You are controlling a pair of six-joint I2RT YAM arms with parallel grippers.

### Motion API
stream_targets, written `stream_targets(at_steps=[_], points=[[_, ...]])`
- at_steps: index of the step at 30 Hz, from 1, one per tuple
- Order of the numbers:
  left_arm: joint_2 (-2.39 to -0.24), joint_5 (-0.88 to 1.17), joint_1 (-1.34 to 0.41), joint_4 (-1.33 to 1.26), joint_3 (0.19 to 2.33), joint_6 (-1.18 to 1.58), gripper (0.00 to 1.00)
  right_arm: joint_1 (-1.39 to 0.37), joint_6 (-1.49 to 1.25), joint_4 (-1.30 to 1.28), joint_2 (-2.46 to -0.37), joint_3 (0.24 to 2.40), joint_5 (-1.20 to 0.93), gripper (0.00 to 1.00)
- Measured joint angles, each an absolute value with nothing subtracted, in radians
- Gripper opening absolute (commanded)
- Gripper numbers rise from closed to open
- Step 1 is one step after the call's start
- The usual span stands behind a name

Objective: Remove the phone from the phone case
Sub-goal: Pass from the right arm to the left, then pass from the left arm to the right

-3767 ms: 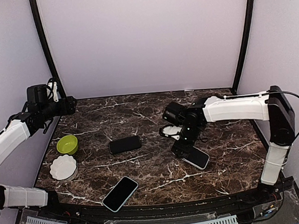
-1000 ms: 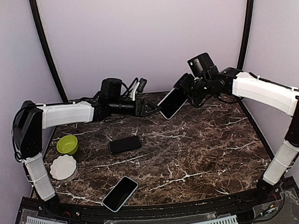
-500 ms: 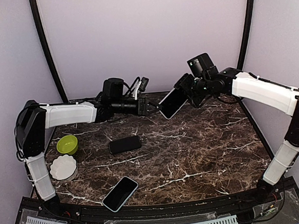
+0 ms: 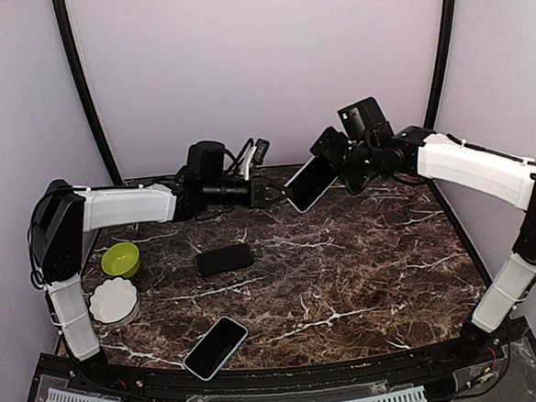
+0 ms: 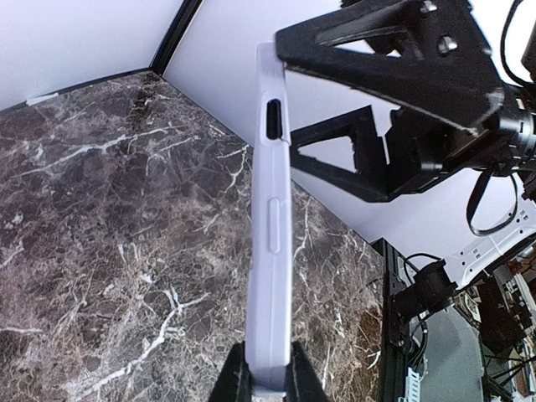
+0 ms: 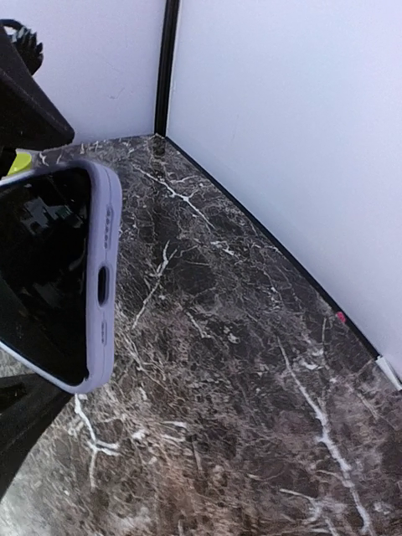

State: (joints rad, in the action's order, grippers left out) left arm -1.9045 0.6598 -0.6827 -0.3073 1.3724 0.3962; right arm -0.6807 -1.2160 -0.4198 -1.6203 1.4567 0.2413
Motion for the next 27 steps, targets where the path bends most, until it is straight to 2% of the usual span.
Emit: stream_targets(at_steps=[9,15,20,27], points=[[-1.904,0.654,-0.683,-0.213,1.372,0.359,0.00,-0.581,-0.809,-0.236,-1.422,1.266,0.256,0.99],[-1.893,0.673,-0.683,-0.112,1.372,0.255,0.00,-0.516,-0.469,-0.107,-1.296,1.102,0.072,0.99],[-1.864,0.692,-0.683,-0.031,1.372,0.155,0.00,-0.516,-0.245,-0.098,-1.225,1.042,-0.117,0.99],[-1.808,0.720,-0.680,0.005,1.371,0.078,0.00,-0.516,-0.157,-0.143,-1.212,1.039,-0.271,0.99]])
